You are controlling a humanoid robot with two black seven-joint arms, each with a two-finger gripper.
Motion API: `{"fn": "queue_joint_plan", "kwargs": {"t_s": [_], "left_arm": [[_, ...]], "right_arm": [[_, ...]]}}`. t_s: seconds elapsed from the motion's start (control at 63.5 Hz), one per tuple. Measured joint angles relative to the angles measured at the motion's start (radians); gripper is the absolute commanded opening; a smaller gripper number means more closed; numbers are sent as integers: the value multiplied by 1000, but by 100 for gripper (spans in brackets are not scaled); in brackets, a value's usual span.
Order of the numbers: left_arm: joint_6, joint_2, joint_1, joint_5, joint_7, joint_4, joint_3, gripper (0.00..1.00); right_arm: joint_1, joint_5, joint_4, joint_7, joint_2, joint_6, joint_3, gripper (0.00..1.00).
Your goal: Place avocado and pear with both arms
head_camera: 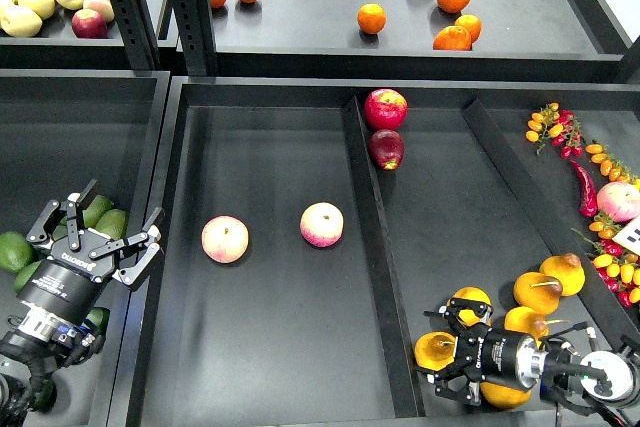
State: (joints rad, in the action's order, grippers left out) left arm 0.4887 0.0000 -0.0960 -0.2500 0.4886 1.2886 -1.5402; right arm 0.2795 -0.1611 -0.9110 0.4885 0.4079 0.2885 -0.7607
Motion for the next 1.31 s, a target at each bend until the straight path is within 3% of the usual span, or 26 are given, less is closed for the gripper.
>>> {"fn": "queue_joint_plan", "kwargs": {"t_s": [0.331,0.866,1.055,1.307], "left_arm": [[0,0,0,0,0,2,2,99],[0,0,-7,2,0,15,26,99],[0,0,-7,3,0,13,26,99],[0,0,-7,1,0,16,49,99]], "right_arm": [[14,-20,-60,0,-118,-1,-258,99],[41,-18,-122,0,-393,-125,-599,99],[-26,-17,-185,0,-407,-153,-725,100],[-118,-19,-277,0,-408,-169,-750,100]]}}
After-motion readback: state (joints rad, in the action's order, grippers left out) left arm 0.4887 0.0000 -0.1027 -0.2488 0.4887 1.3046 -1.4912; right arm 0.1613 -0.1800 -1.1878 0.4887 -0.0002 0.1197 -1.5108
